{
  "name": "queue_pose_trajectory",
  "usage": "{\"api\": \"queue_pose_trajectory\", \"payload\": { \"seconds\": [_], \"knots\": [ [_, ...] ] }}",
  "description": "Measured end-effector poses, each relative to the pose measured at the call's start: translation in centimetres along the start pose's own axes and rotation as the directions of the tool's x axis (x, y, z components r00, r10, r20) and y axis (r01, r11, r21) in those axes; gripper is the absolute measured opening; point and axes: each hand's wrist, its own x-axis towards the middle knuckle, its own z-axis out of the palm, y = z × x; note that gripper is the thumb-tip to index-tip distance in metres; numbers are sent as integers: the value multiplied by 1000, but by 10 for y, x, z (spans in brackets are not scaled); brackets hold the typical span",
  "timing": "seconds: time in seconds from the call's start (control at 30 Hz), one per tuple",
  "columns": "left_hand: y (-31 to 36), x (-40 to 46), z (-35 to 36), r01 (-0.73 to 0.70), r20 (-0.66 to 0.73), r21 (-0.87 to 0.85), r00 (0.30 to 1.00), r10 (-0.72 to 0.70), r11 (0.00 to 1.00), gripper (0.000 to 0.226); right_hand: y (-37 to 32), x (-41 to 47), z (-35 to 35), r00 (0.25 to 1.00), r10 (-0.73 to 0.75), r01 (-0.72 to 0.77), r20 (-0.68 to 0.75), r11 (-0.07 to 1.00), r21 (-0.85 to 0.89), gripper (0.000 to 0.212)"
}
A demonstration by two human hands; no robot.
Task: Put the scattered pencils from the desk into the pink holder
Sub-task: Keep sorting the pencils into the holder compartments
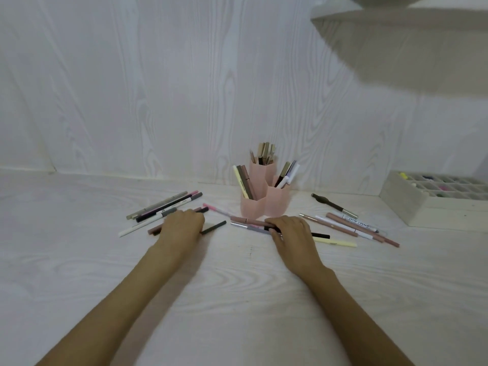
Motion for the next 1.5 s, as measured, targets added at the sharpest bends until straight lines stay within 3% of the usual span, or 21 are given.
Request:
{"api": "queue_pose_trajectory", "payload": {
  "seconds": [0.1, 0.2, 0.33, 0.4, 0.43, 0.5, 0.57, 0.63, 0.7, 0.83, 0.97, 1.2, 1.33, 1.5],
  "knots": [
    [4, 16, -15, -109, 149, 121, 985, 90, 987, 29, 0, 0, -1, 1000, -28, 29, 14, 997, -65, 33],
    [2, 26, -20, -159, 291, 126, 950, 117, 979, 33, -1, -1, -4, 999, -47, 46, -4, 997, -62, 30],
    [-5, 37, -31, -46, 454, -107, 886, 90, 993, 35, 0, -3, -5, 999, -46, 45, -24, 999, -26, 28],
    [-9, 42, -41, 102, 390, -347, 920, 45, 932, 32, 0, -3, -5, 999, -27, 27, -27, 1000, 13, 28],
    [-10, 44, -46, 174, 336, -499, 942, 4, 849, 32, 0, -3, -4, 1000, -19, 19, -22, 999, 34, 29],
    [-11, 49, -59, 204, 202, -803, 977, -66, 560, 31, 0, -3, -4, 1000, -14, 15, -15, 998, 60, 29],
    [-5, 54, -73, 53, 9, -957, 988, -154, 286, 32, 0, -3, -4, 1000, -12, 13, -18, 996, 86, 30],
    [4, 58, -83, -143, -189, -971, 948, -256, 190, 29, -3, -3, -3, 1000, -13, 15, -18, 994, 106, 30],
    [23, 64, -81, -249, -291, -954, 900, -325, 166, 21, -1, -3, -3, 1000, -6, 8, -23, 993, 119, 31],
    [58, 75, -49, -150, -234, -961, 890, -392, 234, 18, 0, -4, -3, 1000, 0, 3, -23, 992, 128, 29],
    [72, 84, -23, 76, -158, -852, 905, -394, 517, 29, 1, -4, -4, 1000, 4, -1, -24, 994, 113, 29],
    [73, 97, -31, 155, -151, -708, 920, -362, 689, 22, 0, -4, -5, 995, -11, 22, -101, 994, 106, 24],
    [72, 97, -29, 104, -214, -701, 913, -348, 705, 20, 0, -4, -8, 991, -9, 20, -134, 997, 76, 24],
    [40, 61, -10, 30, -295, -794, 854, -429, 607, 30, -4, -3, -11, 984, -22, 39, -176, 995, 93, 25]
  ]
}}
